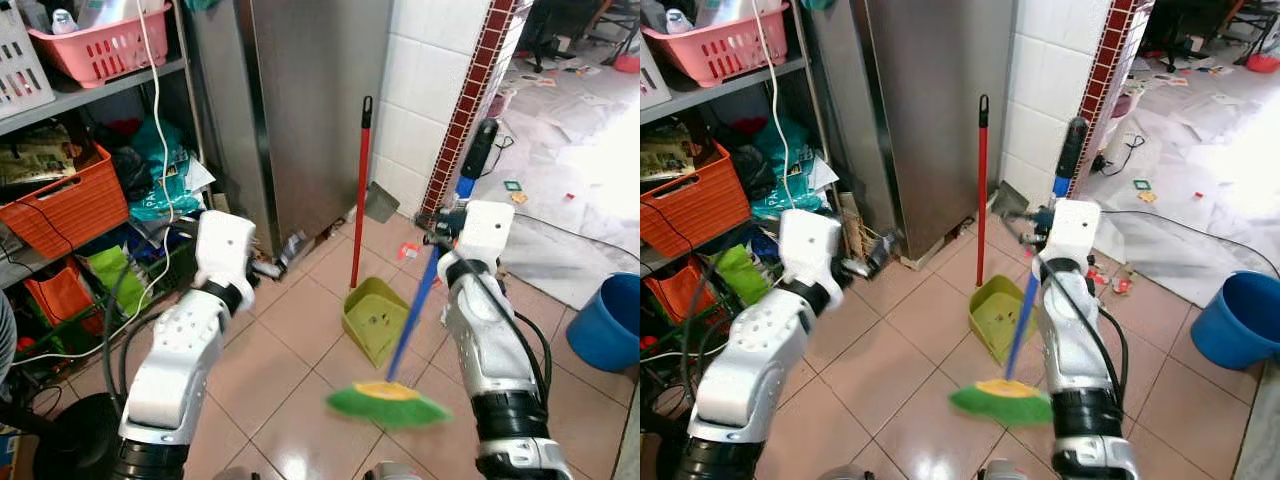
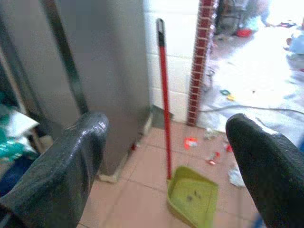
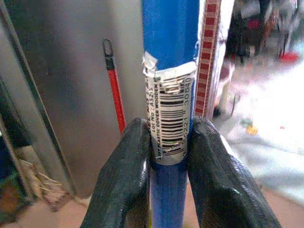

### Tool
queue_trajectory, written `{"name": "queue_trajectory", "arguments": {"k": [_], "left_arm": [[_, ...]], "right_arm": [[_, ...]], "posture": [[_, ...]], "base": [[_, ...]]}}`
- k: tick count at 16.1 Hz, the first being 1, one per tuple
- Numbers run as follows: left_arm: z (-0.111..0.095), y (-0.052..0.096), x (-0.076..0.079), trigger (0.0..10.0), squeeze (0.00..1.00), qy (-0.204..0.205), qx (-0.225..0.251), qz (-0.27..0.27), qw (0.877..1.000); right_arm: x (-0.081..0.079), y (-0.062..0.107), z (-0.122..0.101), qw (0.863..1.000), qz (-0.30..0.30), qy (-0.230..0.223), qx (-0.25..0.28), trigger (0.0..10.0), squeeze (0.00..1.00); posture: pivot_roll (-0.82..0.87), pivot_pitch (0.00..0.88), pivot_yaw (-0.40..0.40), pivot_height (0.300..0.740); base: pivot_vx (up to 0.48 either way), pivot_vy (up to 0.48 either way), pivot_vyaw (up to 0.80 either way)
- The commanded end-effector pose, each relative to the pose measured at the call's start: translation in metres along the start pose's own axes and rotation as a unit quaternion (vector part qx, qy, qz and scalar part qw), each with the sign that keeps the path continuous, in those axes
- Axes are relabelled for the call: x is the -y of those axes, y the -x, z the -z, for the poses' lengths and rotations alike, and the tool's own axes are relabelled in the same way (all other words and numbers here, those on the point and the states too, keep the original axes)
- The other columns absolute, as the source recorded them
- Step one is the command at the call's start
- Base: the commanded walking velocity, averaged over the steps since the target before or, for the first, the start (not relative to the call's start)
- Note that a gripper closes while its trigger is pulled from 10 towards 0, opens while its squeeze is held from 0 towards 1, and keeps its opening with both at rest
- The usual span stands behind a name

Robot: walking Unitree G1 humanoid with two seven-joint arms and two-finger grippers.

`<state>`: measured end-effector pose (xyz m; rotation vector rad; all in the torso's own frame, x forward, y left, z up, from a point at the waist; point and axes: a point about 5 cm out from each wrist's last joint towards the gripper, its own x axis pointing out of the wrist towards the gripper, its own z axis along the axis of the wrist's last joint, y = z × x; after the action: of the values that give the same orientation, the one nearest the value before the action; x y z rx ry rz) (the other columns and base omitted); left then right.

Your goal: Sweep floor

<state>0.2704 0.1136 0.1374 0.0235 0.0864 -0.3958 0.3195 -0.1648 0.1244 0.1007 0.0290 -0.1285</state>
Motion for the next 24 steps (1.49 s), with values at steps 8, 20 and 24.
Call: {"name": "queue_trajectory", "arguments": {"k": [8, 20, 24], "left_arm": [[0.006, -0.016, 0.026, 10.0, 0.0, -0.019, -0.021, 0.103, 0.994], [0.006, -0.025, 0.048, 10.0, 0.0, -0.002, -0.023, 0.2, 0.98], [0.0, -0.024, 0.049, 10.0, 0.0, 0.012, -0.016, 0.236, 0.971]], "right_arm": [[-0.041, 0.005, -0.06, 0.968, -0.216, -0.115, 0.062, 0.0, 0.0], [-0.073, 0.04, -0.085, 0.862, -0.48, -0.128, 0.096, 0.0, 0.0], [-0.08, 0.045, -0.09, 0.81, -0.565, -0.123, 0.097, 0.0, 0.0]], "posture": [[-0.12, 0.0, 0.024, 0.74], [-0.13, 0.0, 0.021, 0.74], [-0.11, 0.0, 0.022, 0.74]], "base": [[0.0, 0.0, 0.0], [0.0, 0.0, 0.0], [0.0, 0.0, 0.0]]}}
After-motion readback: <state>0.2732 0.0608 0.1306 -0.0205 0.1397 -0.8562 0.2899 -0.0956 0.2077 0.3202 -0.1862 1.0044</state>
